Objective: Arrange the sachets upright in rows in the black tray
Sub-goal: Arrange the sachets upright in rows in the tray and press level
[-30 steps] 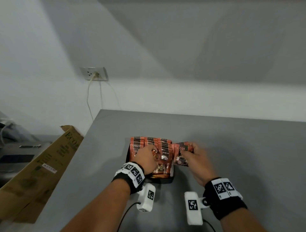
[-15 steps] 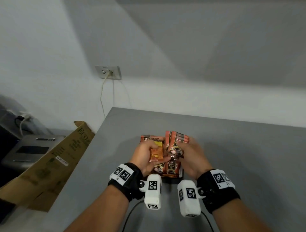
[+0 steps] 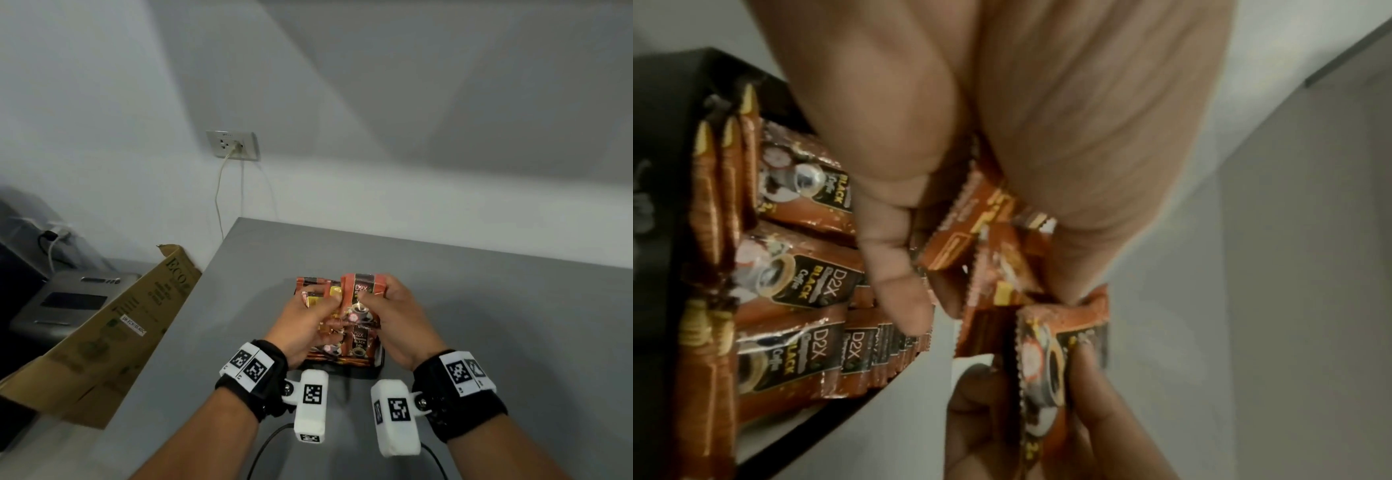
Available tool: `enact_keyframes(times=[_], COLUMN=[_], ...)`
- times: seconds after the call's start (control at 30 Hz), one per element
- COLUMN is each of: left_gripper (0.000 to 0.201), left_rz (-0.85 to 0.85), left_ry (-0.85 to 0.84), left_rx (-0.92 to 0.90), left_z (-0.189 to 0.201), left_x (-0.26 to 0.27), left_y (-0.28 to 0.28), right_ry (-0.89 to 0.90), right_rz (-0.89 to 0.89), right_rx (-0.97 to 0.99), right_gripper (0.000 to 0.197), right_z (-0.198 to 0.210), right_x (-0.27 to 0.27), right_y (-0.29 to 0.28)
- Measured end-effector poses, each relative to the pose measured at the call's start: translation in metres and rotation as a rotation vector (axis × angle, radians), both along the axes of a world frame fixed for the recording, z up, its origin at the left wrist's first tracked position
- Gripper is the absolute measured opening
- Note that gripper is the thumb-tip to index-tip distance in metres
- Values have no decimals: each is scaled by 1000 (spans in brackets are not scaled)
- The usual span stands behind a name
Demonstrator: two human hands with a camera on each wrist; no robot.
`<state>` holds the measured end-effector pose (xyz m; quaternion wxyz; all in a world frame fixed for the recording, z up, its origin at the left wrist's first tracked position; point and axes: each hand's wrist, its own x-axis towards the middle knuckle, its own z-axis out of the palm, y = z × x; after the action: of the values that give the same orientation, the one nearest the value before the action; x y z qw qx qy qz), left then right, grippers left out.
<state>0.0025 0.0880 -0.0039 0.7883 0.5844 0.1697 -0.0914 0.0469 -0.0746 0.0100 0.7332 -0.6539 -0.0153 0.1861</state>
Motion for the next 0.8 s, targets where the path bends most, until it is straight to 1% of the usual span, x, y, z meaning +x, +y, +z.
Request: enact_keyframes(times=[0.07, 0.1, 0.13, 0.17, 0.23, 0.27, 0.33, 0.4, 0.43, 0.5, 0.53, 0.57, 0.63, 0.67, 0.73, 0.77, 0.8], left_gripper=[47, 56, 59, 51, 15, 12, 25, 37, 41, 42, 41, 38, 31, 33, 51, 56, 56], left_rz=[25, 39, 42, 39, 73, 108, 134, 131, 127, 129, 127, 123, 131, 148, 178, 181, 191], left_ry=[123, 173, 185, 166, 77, 31, -56, -110, -121, -143, -151, -149, -119, -99, -86, -90, -88], left_rx=[-94, -146, -184, -198, -131, -65, 69, 180, 204, 214, 190, 128, -54, -144, -285, -335, -350], left_z=[-2, -2, -3, -2, 0, 1, 1, -1, -3, -4, -3, -2, 2, 3, 6, 9, 10], left_x=[1, 2, 3, 4, 6, 8, 11, 11, 11, 11, 10, 10, 10, 9, 8, 7, 6], left_y=[6, 9, 12, 12, 11, 11, 12, 12, 11, 7, 3, -1, -5, -4, 4, 6, 9], right_ry=[-205, -310, -387, -429, -438, -427, -345, -187, -106, 11, 46, 64, 77, 97, 172, 207, 238], right_rz=[5, 60, 137, 214, 300, 298, 218, 93, 50, 34, 33, 18, -39, -63, -82, -82, -83], right_rx=[-132, -232, -323, -379, -394, -383, -296, -168, -127, -89, -77, -71, -56, -31, 58, 101, 140], right_gripper=[13, 16, 18, 19, 21, 22, 23, 19, 17, 20, 22, 22, 21, 22, 23, 23, 23], right_z=[7, 9, 12, 14, 12, 9, 7, 5, 5, 5, 5, 5, 4, 4, 5, 6, 8], right_x=[2, 1, -1, -5, -12, -14, -16, -12, -10, -5, -5, -5, -5, -5, -3, -2, -2], right_y=[-7, -10, -12, -13, -14, -15, -16, -14, -11, -3, 0, 3, 6, 5, 2, -1, -5])
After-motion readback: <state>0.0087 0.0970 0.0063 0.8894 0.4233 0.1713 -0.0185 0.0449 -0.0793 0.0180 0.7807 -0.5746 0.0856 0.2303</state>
